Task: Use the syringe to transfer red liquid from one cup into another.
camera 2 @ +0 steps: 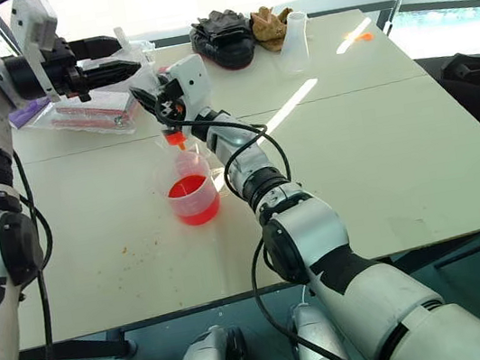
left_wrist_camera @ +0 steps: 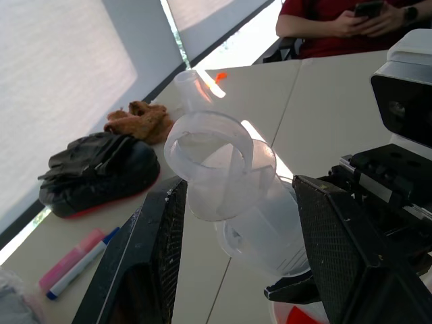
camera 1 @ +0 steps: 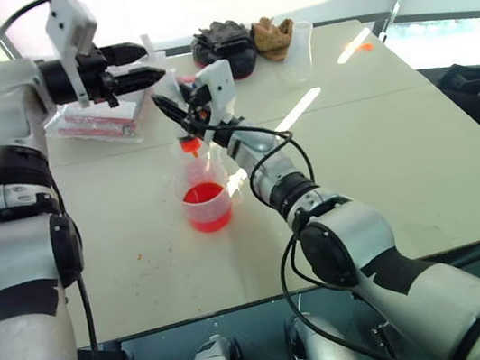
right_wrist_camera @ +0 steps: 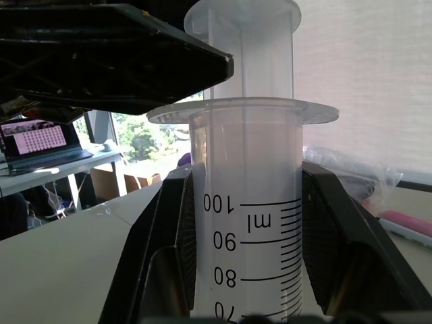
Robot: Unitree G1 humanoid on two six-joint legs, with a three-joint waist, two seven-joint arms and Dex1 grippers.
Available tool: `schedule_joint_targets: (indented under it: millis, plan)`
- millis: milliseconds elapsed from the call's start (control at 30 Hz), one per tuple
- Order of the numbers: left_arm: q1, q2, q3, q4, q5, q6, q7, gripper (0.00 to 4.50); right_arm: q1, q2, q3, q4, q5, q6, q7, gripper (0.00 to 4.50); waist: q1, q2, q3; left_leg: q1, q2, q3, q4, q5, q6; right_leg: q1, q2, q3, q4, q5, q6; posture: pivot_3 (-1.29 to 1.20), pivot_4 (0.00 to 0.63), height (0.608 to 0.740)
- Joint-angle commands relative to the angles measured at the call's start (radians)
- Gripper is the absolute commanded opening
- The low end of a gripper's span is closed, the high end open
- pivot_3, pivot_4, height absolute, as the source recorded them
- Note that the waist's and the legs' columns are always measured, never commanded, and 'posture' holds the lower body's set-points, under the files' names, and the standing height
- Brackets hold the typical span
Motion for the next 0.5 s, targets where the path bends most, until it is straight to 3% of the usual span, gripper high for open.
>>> schedule_joint_targets:
  millis: [33,500]
  plan:
    - [-0.074,0.051,0.055,-0.034,-0.047,0.042,-0.013,2.58,-0.04,0.005,-0.005,-0.031,0.003,-0.02,0.0,1.48,0.0,0.0,0.0,0.0,0.0,0.0,0.0,0.0,0.0,0.0,0.0,0.0,0.0,0.0,0.0,0.0,0.15,0.74]
    - [-0.091,0.096,0.044,0.052,-0.005,-0.038,0.035,2.58,-0.038,0.009,-0.006,-0.033,0.004,-0.02,0.001,1.48,0.001,0.0,0.0,0.0,0.0,0.0,0.0,0.0,0.0,0.0,0.0,0.0,0.0,0.0,0.0,0.0,0.15,0.74]
